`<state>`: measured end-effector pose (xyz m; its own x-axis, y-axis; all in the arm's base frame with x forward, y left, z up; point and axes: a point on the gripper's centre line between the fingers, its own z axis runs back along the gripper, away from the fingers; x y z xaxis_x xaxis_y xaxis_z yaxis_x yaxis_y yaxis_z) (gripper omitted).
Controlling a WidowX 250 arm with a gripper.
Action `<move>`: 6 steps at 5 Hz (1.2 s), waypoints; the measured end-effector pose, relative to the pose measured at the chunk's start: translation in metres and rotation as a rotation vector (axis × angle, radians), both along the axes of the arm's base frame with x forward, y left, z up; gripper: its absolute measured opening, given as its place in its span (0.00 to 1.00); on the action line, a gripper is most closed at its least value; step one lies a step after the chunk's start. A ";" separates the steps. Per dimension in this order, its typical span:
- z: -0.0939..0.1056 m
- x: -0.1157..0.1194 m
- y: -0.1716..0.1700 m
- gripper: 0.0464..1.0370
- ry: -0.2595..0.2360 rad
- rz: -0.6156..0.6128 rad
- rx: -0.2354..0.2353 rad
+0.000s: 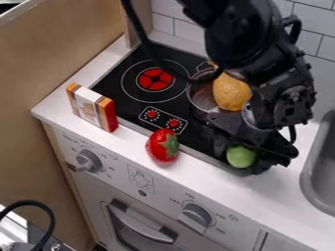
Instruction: Move the green object to the upper side of the left burner
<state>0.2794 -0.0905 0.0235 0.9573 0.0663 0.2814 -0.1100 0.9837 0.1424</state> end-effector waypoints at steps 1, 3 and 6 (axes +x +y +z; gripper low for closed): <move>0.008 -0.004 0.000 0.65 0.042 -0.009 -0.008; 0.048 -0.010 0.004 0.65 0.139 -0.002 0.005; 0.105 0.028 0.075 0.65 0.217 -0.159 0.076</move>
